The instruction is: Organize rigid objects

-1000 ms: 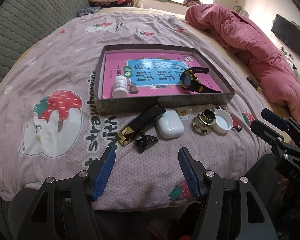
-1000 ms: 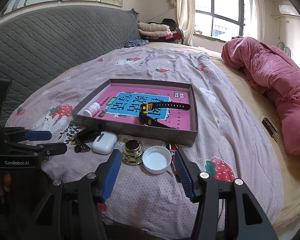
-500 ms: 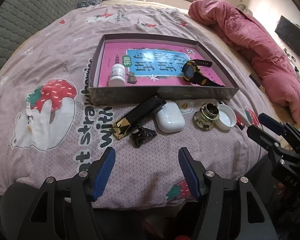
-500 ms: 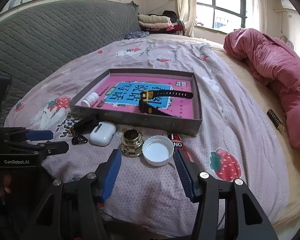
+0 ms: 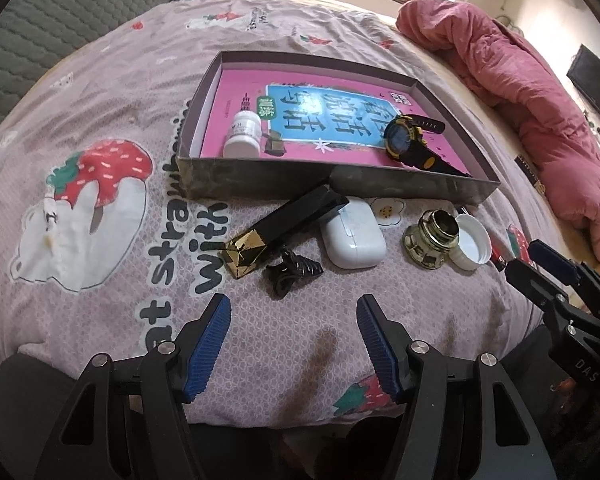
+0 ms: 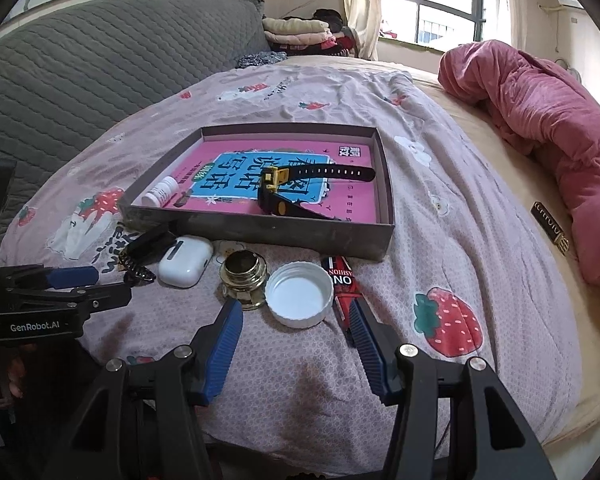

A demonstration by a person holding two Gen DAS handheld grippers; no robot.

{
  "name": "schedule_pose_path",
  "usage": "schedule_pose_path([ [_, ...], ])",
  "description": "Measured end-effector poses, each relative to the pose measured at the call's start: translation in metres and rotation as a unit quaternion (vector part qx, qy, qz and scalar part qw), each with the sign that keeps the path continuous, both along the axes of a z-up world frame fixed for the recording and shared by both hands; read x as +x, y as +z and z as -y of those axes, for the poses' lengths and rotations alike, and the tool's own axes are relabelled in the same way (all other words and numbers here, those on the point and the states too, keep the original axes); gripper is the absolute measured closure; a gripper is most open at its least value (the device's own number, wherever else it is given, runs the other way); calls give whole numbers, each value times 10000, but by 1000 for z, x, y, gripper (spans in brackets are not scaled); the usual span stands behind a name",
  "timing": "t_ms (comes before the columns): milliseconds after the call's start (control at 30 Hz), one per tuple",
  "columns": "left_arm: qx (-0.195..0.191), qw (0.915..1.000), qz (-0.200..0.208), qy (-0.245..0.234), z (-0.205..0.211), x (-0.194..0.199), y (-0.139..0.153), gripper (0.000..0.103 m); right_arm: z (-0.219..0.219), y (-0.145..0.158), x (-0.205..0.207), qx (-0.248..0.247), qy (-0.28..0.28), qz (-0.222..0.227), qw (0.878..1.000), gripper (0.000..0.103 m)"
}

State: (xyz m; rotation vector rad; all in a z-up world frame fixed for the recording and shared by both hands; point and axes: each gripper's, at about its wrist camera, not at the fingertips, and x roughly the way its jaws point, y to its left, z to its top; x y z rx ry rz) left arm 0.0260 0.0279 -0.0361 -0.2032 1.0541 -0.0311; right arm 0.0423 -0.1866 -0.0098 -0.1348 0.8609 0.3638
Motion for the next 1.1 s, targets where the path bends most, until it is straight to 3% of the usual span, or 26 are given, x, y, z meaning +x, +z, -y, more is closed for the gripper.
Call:
schedule_pose_path([
  [533, -229, 9997, -88, -11, 1, 10, -10, 37, 1, -7, 9, 98, -40, -86, 9999, 48],
  [733, -222, 9997, -62, -26, 2, 16, -12, 46, 3, -10, 11, 99, -49, -120, 9999, 48],
  [1100, -349, 9993, -54, -92, 4, 27, -18, 49, -5, -23, 20, -60, 92, -301, 9995, 48],
])
